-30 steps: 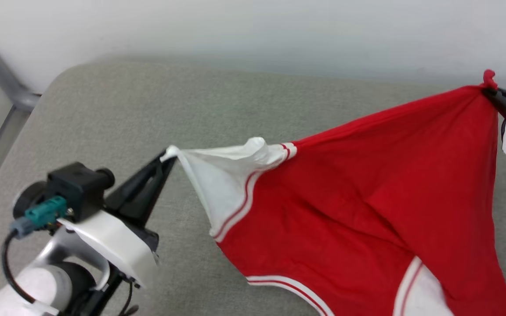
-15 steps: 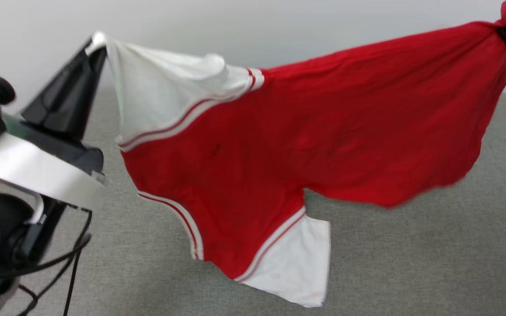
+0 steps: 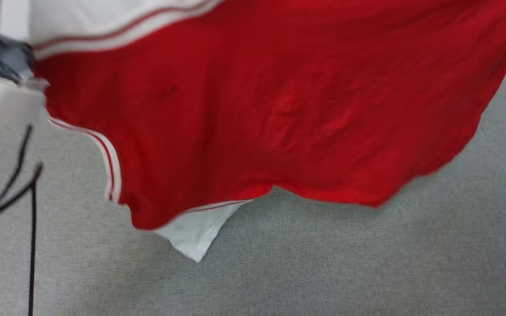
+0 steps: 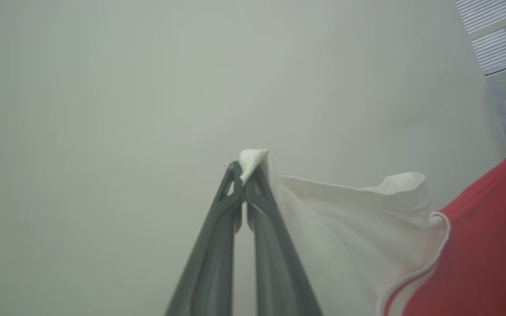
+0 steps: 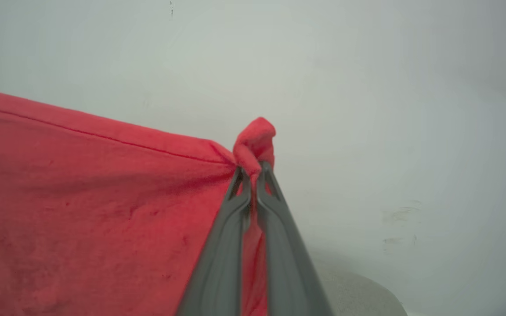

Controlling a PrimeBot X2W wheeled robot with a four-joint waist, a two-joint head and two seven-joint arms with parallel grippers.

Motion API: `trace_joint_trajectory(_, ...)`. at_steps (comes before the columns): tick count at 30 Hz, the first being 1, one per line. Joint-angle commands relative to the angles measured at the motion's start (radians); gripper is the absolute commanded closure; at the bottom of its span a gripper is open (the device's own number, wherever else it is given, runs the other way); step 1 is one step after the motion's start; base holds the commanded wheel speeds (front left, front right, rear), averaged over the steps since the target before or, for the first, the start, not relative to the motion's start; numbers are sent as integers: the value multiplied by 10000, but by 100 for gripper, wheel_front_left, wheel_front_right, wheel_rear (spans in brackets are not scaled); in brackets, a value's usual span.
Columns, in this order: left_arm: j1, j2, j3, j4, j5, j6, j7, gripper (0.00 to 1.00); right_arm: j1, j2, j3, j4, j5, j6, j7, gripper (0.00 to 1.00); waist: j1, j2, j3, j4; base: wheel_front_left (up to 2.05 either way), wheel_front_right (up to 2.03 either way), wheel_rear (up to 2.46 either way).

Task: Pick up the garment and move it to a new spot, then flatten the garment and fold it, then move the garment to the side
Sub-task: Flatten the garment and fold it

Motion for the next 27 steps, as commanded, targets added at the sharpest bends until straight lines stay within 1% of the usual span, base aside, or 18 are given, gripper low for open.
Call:
trace_joint_trajectory(1, -320, 72, 71, 84, 89, -67, 42, 100, -190, 115, -99, -90, -57, -11, -18, 100, 0, 0, 235, -63, 0, 0, 0)
trace_joint_trajectory(6, -1513, 284, 191, 517, 253, -475, 227, 100, -676, 350, -299, -328, -338, -11, -34, 100, 0, 0, 950, -174, 0, 0, 0)
trace_joint_trajectory(10, -2702, 416, 110, 1096, 425, -1040, 446, 100, -1333, 375, -362, -247, -593, -11, -111, 100, 0, 0, 1734, -221, 0, 0, 0)
trace_joint_trajectory(12, -3338, 390, 44, 1548, 391, -1372, 575, 100, -1676, 388, -274, -36, -711, -11, -169, 100, 0, 0, 2109, -252, 0, 0, 0)
trace_joint_trajectory(14, -4146, 343, 29, 2071, 462, -1710, 587, 100, -2150, 242, -159, 287, -928, -13, -292, 100, 0, 0, 2499, -251, 0, 0, 0)
trace_joint_trajectory(17, -5412, 152, -142, 3043, 772, -2215, 527, 100, -2968, 119, 62, 907, -1120, -14, -510, 100, 0, 0, 3139, -214, 0, 0, 0)
trace_joint_trajectory(20, -6787, -152, -468, 4249, 1221, -2727, 453, 100, -3979, 119, 183, 1726, -1435, -14, -971, 100, 0, 0, 3718, -185, 0, 0, 0)
trace_joint_trajectory(23, -8193, -527, -775, 5654, 1807, -3022, 226, 100, -5087, 105, 379, 2747, -1874, -16, -1643, 100, 0, 0, 4206, -171, 0, 0, 0)
trace_joint_trajectory(27, -9950, -1067, -1196, 7565, 2576, -3293, -357, 100, -6581, 318, 486, 4195, -2479, -17, -2595, 100, 0, 0, 4836, -173, 0, 0, 0)
